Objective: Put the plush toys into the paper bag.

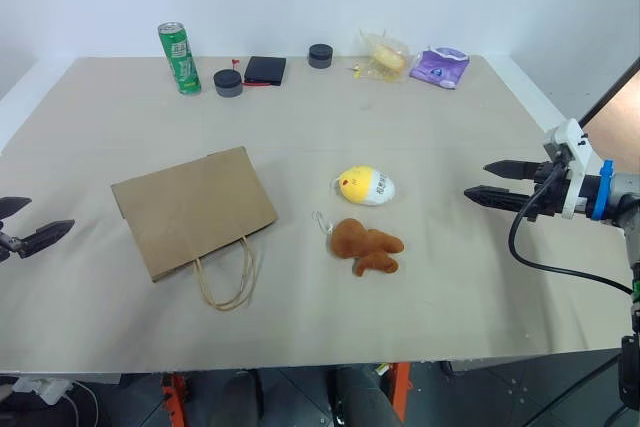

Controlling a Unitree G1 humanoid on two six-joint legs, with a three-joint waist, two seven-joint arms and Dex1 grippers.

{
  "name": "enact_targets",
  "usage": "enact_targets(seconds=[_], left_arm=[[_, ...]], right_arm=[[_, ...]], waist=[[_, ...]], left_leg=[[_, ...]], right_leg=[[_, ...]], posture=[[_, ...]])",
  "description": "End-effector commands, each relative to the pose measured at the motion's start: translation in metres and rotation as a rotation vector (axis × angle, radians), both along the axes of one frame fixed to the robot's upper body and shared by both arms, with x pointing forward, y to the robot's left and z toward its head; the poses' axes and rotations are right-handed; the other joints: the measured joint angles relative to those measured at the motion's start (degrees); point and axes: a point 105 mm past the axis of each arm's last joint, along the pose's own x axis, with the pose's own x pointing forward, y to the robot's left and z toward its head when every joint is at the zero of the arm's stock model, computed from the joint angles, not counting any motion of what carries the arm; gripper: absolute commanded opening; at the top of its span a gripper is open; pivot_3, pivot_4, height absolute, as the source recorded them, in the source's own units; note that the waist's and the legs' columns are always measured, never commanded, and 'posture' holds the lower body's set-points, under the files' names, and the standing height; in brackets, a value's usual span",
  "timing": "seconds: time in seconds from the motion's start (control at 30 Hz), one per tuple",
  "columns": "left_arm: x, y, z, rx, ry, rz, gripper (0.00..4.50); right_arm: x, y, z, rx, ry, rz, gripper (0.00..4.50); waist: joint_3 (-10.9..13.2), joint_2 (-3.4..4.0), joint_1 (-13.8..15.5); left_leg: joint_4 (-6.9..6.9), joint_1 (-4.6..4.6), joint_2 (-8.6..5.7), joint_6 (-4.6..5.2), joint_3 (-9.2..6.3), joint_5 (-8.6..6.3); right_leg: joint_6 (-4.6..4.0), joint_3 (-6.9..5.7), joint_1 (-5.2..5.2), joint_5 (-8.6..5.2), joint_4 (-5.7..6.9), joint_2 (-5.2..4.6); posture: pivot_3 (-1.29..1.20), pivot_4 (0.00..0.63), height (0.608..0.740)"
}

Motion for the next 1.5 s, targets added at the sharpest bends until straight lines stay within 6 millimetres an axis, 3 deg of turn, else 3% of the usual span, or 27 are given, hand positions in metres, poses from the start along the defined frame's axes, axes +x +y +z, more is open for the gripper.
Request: enact_targets(seconds=[0.03, 0.73, 0.8, 1.0, 1.13, 1.27, 1.5], left_arm=[[0.001, 0.002, 0.013, 0.002, -0.055, 0.008, 4.46], [0.007, -0.005, 0.017, -0.004, -0.106, 0.011, 4.46], [0.011, -0.015, 0.028, -0.008, -0.170, -0.025, 4.46], [0.020, -0.090, 0.055, 0.138, -0.341, -0.277, 4.46], [0.012, -0.132, 0.054, 0.211, -0.361, -0.448, 4.46], [-0.013, -0.177, 0.035, 0.368, -0.403, -0.674, 4.46], [-0.046, -0.177, -0.004, 0.679, -0.622, -0.849, 4.46]], right_arm=[[-0.002, -0.007, 0.018, -0.005, -0.059, -0.011, 4.50], [-0.008, -0.006, 0.015, 0.035, -0.046, 0.032, 4.50], [-0.017, 0.010, 0.030, 0.112, -0.077, 0.129, 4.50], [-0.079, 0.092, 0.053, 0.097, -0.065, 0.599, 4.50], [-0.107, 0.123, 0.056, 0.055, -0.067, 0.771, 4.50], [-0.111, 0.138, 0.058, 0.048, -0.105, 0.821, 4.50], [-0.114, 0.150, 0.048, 0.045, -0.136, 0.821, 4.50]], waist=[[0.0, 0.00, 0.0], [0.0, 0.00, 0.0], [0.0, 0.00, 0.0], [0.0, 0.00, 0.1], [0.0, -0.01, 0.1], [0.0, -0.02, 0.0], [0.0, 0.03, 0.2]], left_leg=[[0.00, 0.00, 0.00, 0.00, 0.00, 0.00], [0.18, 0.04, 0.00, 0.01, 0.00, 0.01], [0.19, 0.05, 0.00, 0.01, 0.00, 0.01], [0.32, 0.07, 0.00, 0.00, -0.08, 0.01], [0.51, 0.09, 0.04, -0.01, -0.10, 0.01], [0.71, 0.14, 0.05, -0.02, 0.05, 0.00], [0.91, 0.13, 0.10, -0.01, 0.15, 0.01]], right_leg=[[0.00, 0.00, 0.00, 0.00, 0.00, 0.00], [0.01, 0.03, 0.01, 0.02, 0.26, 0.02], [0.01, 0.03, 0.01, 0.02, 0.30, 0.02], [0.27, 0.05, 0.01, 0.06, 0.61, 0.07], [0.26, 0.06, 0.08, 0.07, 0.71, 0.12], [0.05, 0.17, 0.13, 0.01, 0.70, 0.08], [-0.01, 0.18, 0.14, 0.12, 0.70, 0.05]], posture=[[0.00, 0.150, 0.740], [0.00, 0.150, 0.740], [0.00, 0.150, 0.740], [0.00, 0.150, 0.740], [0.00, 0.150, 0.740], [0.00, 0.150, 0.740], [0.00, 0.150, 0.740]])
